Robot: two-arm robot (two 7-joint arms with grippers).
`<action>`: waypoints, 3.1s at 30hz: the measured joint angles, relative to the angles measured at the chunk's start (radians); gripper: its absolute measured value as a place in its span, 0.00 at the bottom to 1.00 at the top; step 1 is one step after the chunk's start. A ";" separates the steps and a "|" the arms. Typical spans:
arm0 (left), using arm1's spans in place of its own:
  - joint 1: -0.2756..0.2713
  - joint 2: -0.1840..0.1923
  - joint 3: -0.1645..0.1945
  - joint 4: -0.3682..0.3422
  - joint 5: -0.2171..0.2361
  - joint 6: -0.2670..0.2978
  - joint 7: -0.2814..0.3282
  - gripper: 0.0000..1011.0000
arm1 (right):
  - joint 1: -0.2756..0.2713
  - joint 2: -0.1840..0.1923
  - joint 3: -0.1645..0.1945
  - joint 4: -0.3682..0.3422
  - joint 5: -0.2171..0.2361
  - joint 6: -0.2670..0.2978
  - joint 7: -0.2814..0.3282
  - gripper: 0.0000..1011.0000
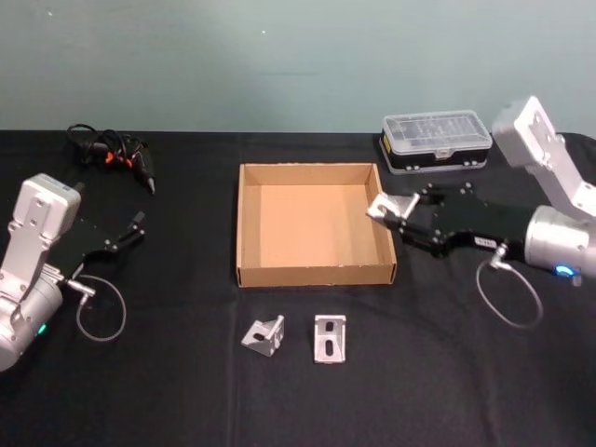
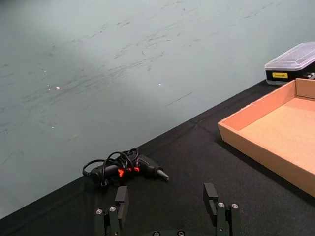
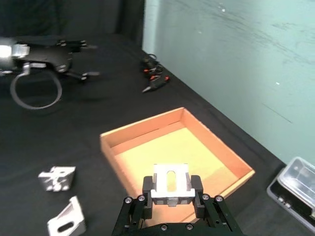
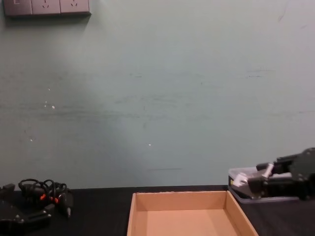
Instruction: Use one hand to pick up the angle iron from the table and place it into the box.
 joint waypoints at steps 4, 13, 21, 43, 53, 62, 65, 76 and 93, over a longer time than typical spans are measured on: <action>0.000 0.000 0.000 0.000 0.000 0.000 0.000 0.99 | 0.032 -0.052 -0.004 0.042 -0.014 0.036 -0.020 0.45; 0.000 0.000 0.000 0.000 0.000 0.000 0.000 0.99 | 0.099 -0.151 -0.035 0.167 -0.041 0.063 -0.021 0.45; 0.000 0.000 0.000 0.000 0.000 0.000 0.000 0.99 | 0.147 -0.210 -0.083 0.279 -0.079 0.075 0.018 0.45; 0.000 0.000 0.000 0.000 0.000 0.000 0.000 0.99 | 0.182 -0.264 -0.102 0.384 -0.152 0.067 0.031 0.59; 0.000 0.000 0.000 0.000 0.000 0.000 0.000 0.99 | 0.158 -0.258 -0.057 0.356 -0.149 0.041 0.004 0.90; 0.000 0.000 0.000 0.000 0.000 0.000 0.000 0.99 | 0.110 -0.221 -0.015 0.276 -0.128 0.023 -0.003 0.99; 0.000 0.000 0.000 0.000 0.000 0.000 0.000 0.99 | 0.086 -0.185 -0.003 0.217 -0.110 0.020 0.025 0.99; 0.000 0.000 0.000 0.000 0.000 0.000 0.000 0.99 | 0.081 -0.064 -0.038 0.078 -0.047 0.031 0.210 0.99; 0.000 0.000 0.000 0.000 0.000 0.000 0.000 0.99 | 0.187 -0.052 -0.206 0.100 -0.081 0.054 0.390 0.99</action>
